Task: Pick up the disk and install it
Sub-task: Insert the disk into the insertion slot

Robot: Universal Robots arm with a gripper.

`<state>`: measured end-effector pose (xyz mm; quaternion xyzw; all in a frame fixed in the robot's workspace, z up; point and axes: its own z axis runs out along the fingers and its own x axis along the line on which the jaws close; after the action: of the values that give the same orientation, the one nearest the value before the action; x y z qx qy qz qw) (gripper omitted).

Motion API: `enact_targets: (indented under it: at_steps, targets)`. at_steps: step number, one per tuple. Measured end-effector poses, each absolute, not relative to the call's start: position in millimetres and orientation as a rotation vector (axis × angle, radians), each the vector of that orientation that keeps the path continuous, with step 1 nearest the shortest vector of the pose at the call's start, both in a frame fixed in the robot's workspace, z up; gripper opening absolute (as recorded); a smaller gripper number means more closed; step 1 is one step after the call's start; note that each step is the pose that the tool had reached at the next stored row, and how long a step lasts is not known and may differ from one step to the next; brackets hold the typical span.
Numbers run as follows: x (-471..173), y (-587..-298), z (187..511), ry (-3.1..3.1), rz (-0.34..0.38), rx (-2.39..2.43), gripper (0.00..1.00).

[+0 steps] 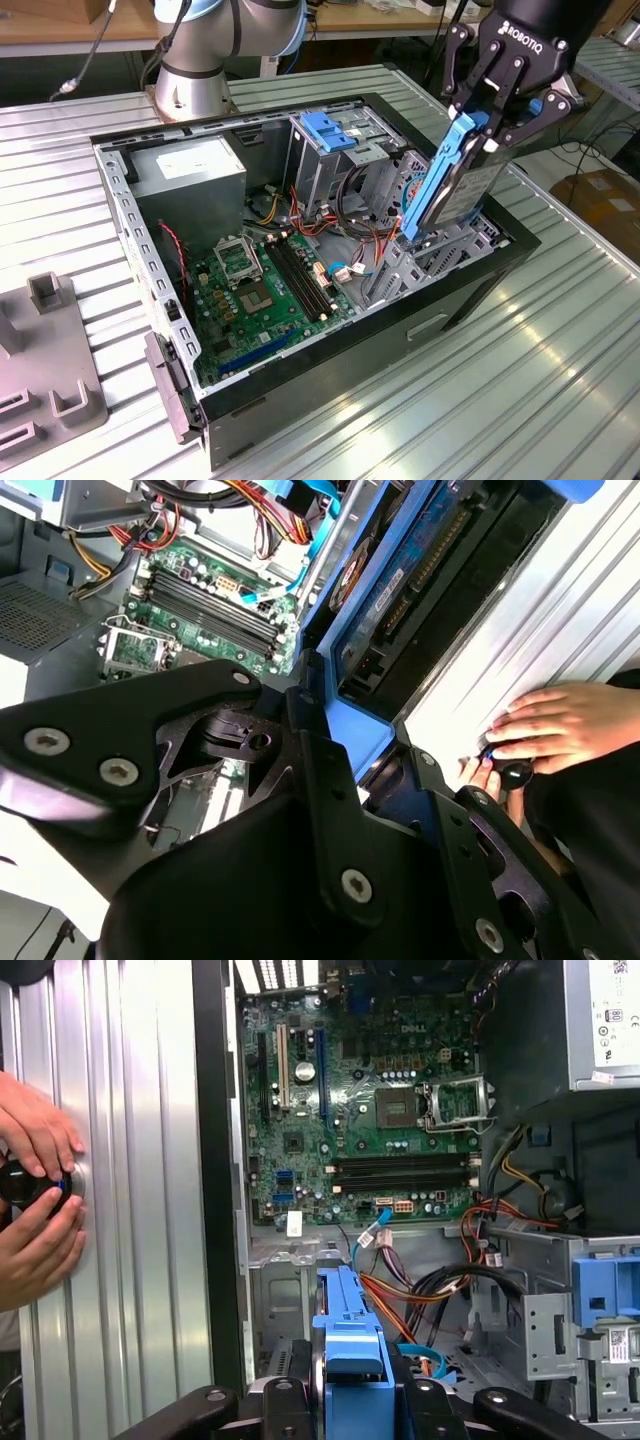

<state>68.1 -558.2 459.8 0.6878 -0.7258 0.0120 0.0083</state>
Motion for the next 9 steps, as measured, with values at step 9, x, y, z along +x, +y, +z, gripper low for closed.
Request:
enact_targets:
  at_steps: [9]
  targets:
    - [68.2,-562.7,450.7,-2.268,0.037,2.15,0.37]
